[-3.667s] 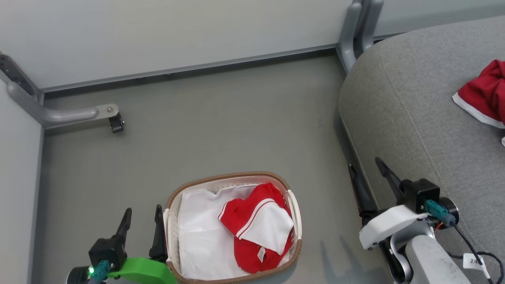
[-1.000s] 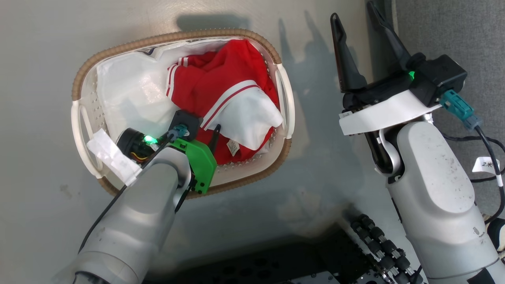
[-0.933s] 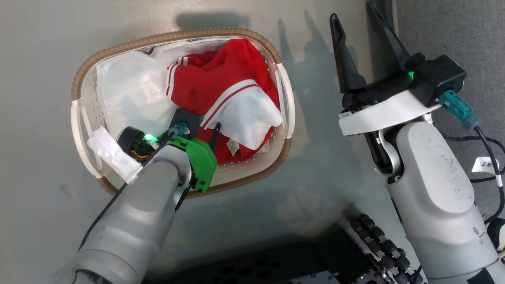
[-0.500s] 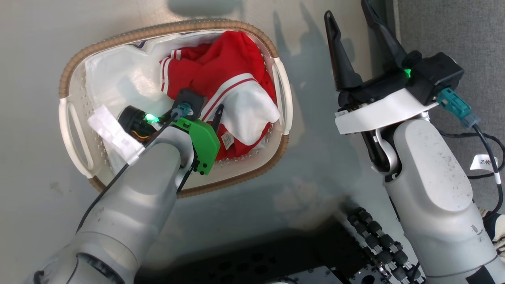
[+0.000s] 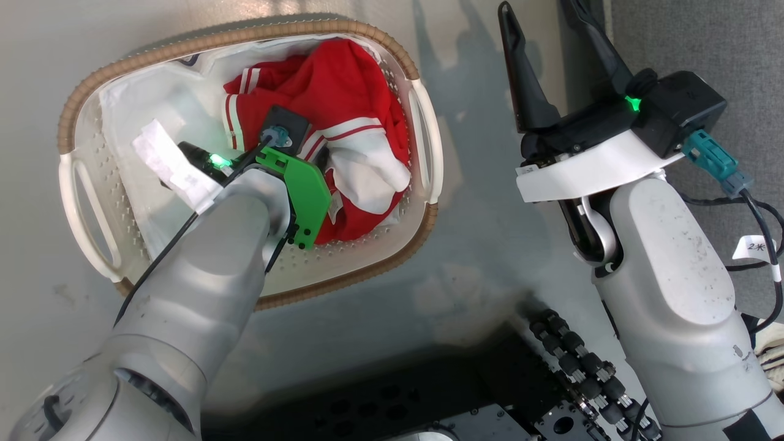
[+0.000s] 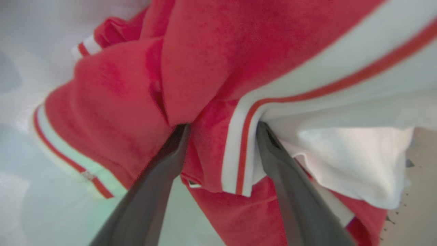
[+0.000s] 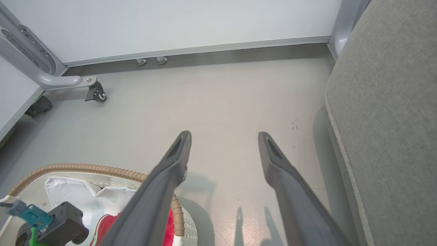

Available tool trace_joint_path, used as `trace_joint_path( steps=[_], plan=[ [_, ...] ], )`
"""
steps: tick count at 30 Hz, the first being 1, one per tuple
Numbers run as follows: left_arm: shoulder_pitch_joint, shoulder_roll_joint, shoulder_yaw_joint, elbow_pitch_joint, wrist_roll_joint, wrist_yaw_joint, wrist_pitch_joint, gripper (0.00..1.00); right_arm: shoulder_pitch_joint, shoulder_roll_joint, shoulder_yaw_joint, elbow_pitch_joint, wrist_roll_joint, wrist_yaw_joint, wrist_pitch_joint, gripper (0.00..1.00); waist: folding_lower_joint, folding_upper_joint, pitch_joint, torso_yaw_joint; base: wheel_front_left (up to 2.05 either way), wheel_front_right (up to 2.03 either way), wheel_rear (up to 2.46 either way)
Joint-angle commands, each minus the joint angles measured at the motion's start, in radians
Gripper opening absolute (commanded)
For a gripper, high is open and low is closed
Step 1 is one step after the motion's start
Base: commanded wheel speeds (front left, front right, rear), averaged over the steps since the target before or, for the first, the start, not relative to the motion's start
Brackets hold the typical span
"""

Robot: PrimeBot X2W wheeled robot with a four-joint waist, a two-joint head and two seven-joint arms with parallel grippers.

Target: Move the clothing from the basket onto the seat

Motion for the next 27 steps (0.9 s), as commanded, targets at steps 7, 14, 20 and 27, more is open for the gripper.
trace_joint_path(
  steps=[7,14,20,27],
  plan=[
    [-0.043,0.007,-0.042,0.018,-0.016,0.018,0.051,1.00,0.006,-0.003,0.000,-0.008,0.011,-0.001,-0.002,1.00,0.0000,0.0000,0.003,-0.006,0.00,0.00,0.00],
    [-0.038,0.007,-0.078,0.020,-0.021,0.032,0.070,1.00,0.024,-0.003,-0.007,-0.009,0.012,-0.001,-0.002,1.00,0.0000,0.0000,0.002,-0.009,0.00,0.00,0.00],
    [-0.033,0.007,-0.099,0.012,-0.035,0.035,0.067,0.02,0.025,-0.003,-0.013,-0.010,0.005,-0.001,-0.002,1.00,0.0000,0.0000,0.003,-0.008,0.00,0.00,0.00],
    [-0.046,0.006,-0.114,0.019,-0.049,0.026,0.035,0.00,0.006,-0.003,-0.010,-0.001,0.019,-0.001,-0.002,1.00,0.0000,0.0000,-0.002,-0.009,0.00,0.00,0.00]
  ],
)
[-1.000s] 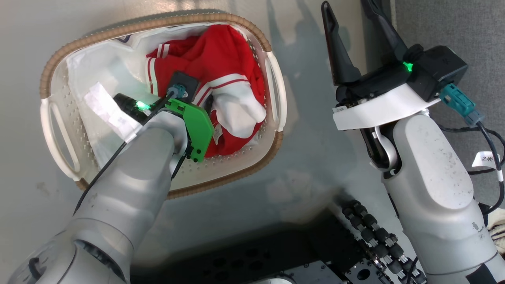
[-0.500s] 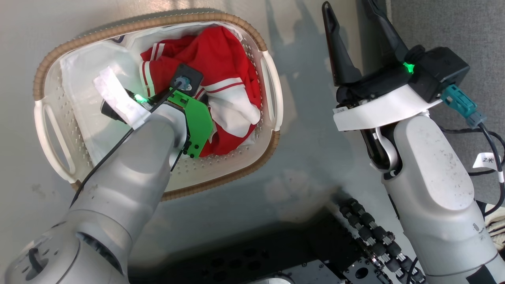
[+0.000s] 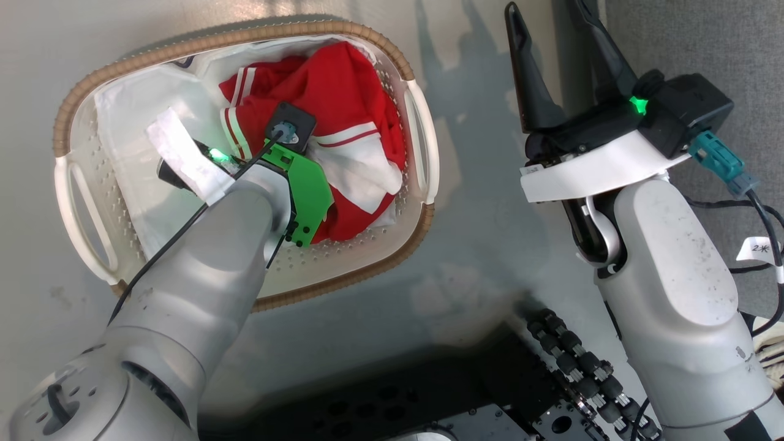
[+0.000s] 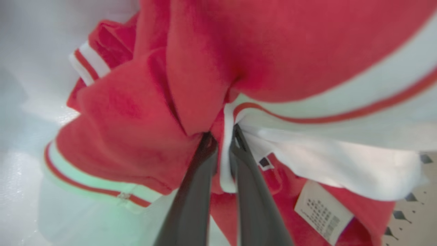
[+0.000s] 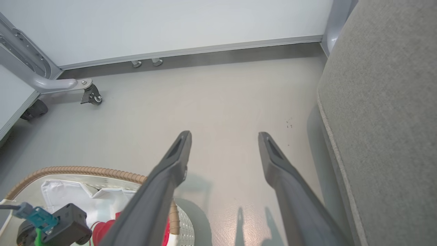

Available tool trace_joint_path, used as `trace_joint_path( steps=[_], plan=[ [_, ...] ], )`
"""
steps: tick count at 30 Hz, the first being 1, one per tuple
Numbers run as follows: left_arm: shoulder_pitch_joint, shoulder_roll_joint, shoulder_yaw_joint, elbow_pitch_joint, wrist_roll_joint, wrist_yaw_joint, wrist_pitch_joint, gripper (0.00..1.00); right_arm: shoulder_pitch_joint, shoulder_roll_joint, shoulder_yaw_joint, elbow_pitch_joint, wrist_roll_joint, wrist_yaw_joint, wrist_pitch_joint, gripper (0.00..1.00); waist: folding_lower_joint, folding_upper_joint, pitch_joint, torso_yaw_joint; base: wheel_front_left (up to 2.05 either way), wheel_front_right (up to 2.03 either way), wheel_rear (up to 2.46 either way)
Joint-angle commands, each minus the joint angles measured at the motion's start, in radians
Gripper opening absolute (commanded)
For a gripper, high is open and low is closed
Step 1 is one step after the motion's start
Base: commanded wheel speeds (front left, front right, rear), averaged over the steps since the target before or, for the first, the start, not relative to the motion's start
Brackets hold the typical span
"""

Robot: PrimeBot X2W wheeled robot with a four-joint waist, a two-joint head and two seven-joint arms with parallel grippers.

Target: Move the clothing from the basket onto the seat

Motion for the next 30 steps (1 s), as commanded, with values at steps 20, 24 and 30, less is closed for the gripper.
trace_joint_path(
  steps=[20,24,30],
  plan=[
    [0.113,0.005,-0.019,-0.048,-0.085,-0.044,-0.190,0.00,0.053,-0.004,-0.003,0.084,0.000,-0.001,-0.002,1.00,0.0000,-0.0001,-0.248,0.050,0.00,0.00,0.00],
    [0.161,0.005,-0.020,-0.060,-0.105,-0.051,-0.232,0.00,0.095,-0.004,0.006,0.109,-0.022,-0.001,-0.002,1.00,0.0000,-0.0001,-0.329,0.076,0.00,0.00,0.00],
    [0.241,0.005,0.002,-0.066,-0.118,-0.056,-0.264,0.00,0.172,-0.007,-0.003,0.143,-0.045,-0.001,-0.002,1.00,0.0000,-0.0001,-0.449,0.117,0.00,0.00,0.00]
  ],
)
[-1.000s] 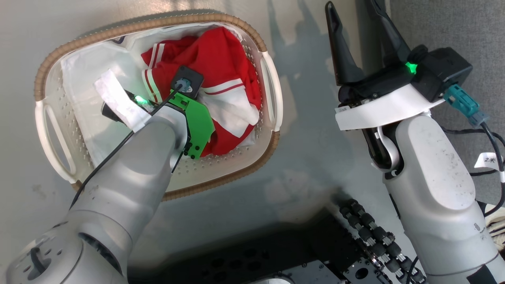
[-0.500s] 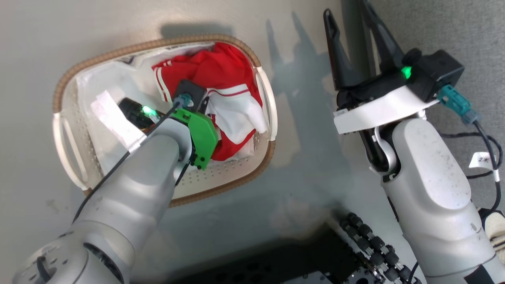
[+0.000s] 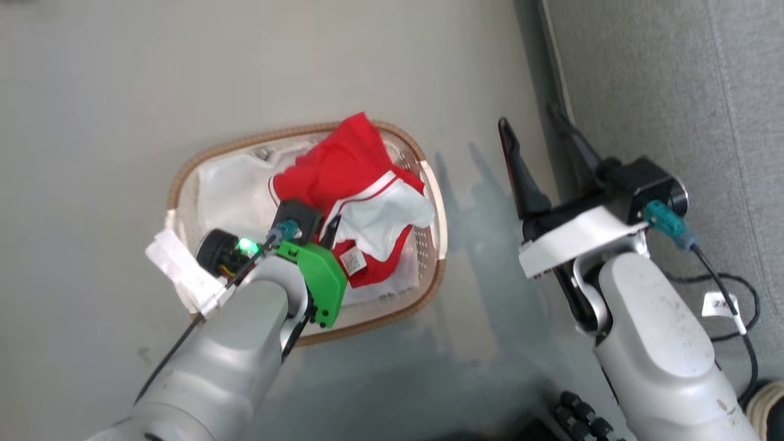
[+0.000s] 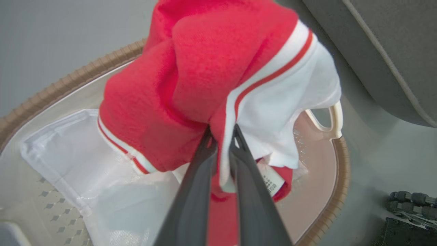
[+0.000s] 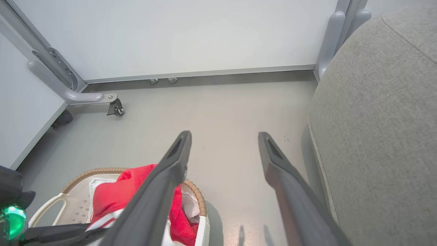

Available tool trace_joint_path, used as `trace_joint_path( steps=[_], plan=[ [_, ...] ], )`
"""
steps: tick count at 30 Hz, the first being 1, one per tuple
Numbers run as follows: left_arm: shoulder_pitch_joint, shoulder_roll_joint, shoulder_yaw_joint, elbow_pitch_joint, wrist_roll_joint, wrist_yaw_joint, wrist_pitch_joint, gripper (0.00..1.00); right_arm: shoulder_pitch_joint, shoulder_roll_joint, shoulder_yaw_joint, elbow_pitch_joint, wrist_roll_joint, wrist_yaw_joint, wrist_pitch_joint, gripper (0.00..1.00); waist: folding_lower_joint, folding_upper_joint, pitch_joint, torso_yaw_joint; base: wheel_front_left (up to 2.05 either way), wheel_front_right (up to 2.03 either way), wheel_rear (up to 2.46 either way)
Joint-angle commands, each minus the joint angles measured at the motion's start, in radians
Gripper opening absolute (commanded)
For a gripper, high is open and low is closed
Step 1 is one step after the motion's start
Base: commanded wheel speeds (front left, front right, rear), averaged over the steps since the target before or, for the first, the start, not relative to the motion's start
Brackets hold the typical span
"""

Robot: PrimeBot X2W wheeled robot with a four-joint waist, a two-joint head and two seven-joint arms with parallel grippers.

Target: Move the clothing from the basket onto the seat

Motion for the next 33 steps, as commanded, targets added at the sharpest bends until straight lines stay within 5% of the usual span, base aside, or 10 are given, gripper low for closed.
trace_joint_path(
  steps=[1,15,33],
  plan=[
    [0.025,0.003,0.013,-0.015,0.002,0.003,-0.009,0.00,0.029,-0.010,-0.004,0.010,-0.007,-0.001,-0.002,1.00,0.0000,0.0000,-0.123,0.062,0.00,0.00,0.00],
    [0.241,0.081,0.269,-0.337,0.188,0.061,-0.008,0.00,0.173,-0.010,0.012,0.049,-0.004,-0.001,-0.002,1.00,0.0000,0.0000,-0.341,0.107,0.00,0.00,0.00],
    [0.448,0.068,0.611,-0.744,0.448,0.018,-0.008,0.00,0.307,-0.005,0.042,0.076,0.009,-0.001,-0.002,1.00,0.0000,0.0000,-0.524,0.100,0.00,0.00,0.00]
  ],
)
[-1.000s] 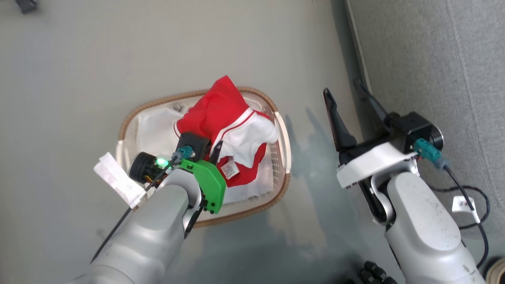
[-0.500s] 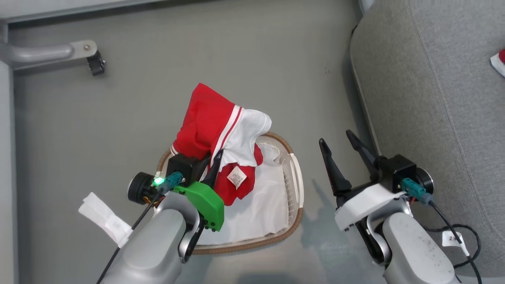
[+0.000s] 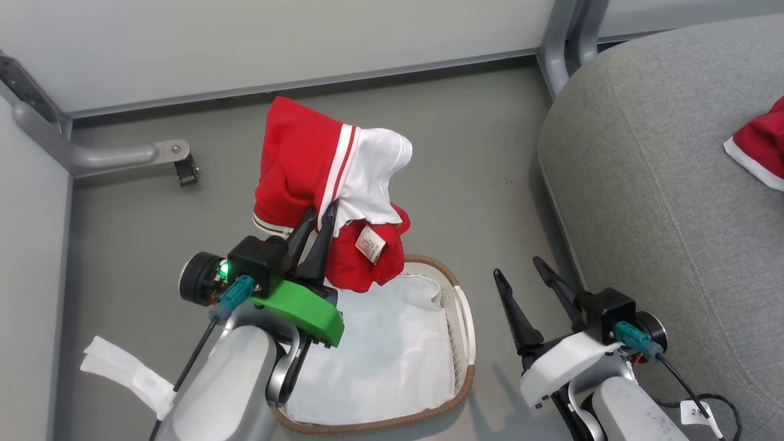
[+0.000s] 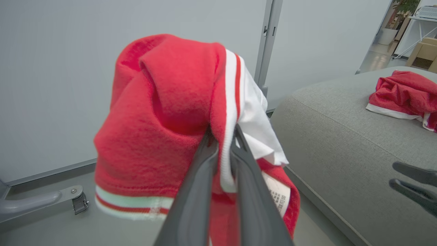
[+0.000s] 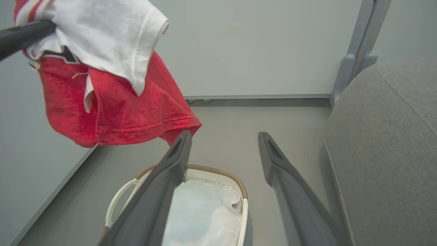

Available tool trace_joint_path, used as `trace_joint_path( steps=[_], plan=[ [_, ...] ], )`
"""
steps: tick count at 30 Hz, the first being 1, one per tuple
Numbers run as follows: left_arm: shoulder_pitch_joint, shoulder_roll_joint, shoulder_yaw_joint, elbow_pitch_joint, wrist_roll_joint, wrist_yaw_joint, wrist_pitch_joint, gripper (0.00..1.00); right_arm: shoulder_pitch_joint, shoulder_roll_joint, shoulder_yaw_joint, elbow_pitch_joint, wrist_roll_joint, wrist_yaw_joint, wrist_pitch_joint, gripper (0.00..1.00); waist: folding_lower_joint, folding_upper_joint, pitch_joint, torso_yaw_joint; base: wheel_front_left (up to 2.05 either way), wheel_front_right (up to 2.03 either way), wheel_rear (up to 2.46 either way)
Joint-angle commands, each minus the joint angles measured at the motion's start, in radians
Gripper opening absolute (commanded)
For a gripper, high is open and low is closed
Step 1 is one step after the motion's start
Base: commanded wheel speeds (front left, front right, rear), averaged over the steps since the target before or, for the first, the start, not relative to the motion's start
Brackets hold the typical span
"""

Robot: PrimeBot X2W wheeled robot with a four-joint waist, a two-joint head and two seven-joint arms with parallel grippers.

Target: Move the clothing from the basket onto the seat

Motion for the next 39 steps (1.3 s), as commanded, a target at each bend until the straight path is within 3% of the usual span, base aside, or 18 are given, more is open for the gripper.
trace_joint_path(
  steps=[1,17,28,39],
  plan=[
    [0.020,0.000,0.018,-0.023,0.021,-0.008,-0.003,0.00,0.019,-0.004,0.003,0.004,0.004,-0.001,-0.002,1.00,0.0000,0.0000,-0.035,-0.002,0.00,0.00,0.00],
    [0.070,-0.043,0.096,-0.169,0.092,-0.046,-0.003,0.00,0.055,-0.003,0.036,-0.003,0.023,-0.001,-0.002,1.00,0.0000,0.0000,-0.073,-0.013,0.00,0.00,0.00],
    [0.068,-0.056,0.075,-0.171,0.082,-0.053,-0.003,0.00,-0.093,-0.003,0.218,-0.036,0.090,-0.001,-0.002,1.00,0.0000,0.0000,-0.053,0.010,0.00,0.00,0.00],
    [0.045,-0.063,0.012,-0.156,0.064,-0.055,-0.003,0.00,-0.286,-0.006,0.354,0.046,0.069,-0.001,-0.002,1.00,0.0000,0.0000,-0.037,0.054,0.00,0.00,0.00]
  ],
)
